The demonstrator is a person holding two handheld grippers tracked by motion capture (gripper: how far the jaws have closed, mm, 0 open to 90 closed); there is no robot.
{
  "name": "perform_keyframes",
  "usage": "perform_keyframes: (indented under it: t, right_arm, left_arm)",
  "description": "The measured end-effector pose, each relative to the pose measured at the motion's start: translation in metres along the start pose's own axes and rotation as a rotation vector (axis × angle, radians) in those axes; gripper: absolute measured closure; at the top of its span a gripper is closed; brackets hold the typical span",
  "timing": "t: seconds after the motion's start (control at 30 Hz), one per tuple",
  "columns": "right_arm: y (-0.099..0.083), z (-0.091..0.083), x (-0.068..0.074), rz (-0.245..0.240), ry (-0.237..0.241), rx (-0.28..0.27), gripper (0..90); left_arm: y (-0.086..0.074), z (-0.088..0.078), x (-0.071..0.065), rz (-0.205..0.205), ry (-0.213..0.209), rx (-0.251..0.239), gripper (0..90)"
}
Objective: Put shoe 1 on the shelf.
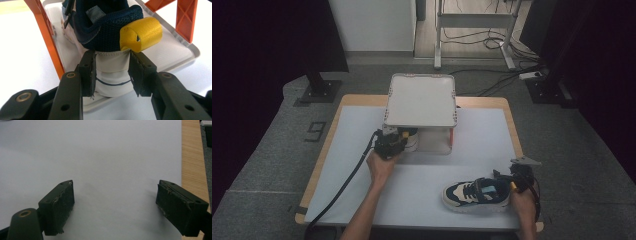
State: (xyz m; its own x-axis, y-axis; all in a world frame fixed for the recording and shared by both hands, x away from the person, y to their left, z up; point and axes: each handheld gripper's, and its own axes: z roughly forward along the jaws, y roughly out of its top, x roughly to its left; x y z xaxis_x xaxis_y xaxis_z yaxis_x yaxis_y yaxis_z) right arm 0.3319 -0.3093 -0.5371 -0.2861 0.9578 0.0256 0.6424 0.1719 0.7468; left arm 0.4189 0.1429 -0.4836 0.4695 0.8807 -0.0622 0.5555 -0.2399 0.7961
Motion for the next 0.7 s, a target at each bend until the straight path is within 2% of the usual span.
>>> perform_keyframes:
  t: [0.2, 0.4, 0.57, 0.7]
  right_arm:
    - [0.0, 0.0, 0.0, 0.001, -0.001, -0.002, 14.3]
    - [0.0, 0.0, 0.0, 0.002, -0.001, -0.004, 14.3]
    - [0.0, 0.0, 0.0, 0.001, -0.001, -0.002, 14.3]
    - [0.0, 0.0, 0.0, 0.001, -0.001, -0.002, 14.3]
  left_arm:
    - [-0.001, 0.001, 0.0, 0.006, 0.016, -0.01, 55.1]
    - [-0.001, -0.009, -0.003, 0.007, -0.022, 0.005, 32.7]
    - [0.0, -0.031, -0.002, 0.034, -0.072, 0.01, 17.2]
    - [-0.001, -0.051, 0.002, 0.055, -0.1, 0.031, 9.8]
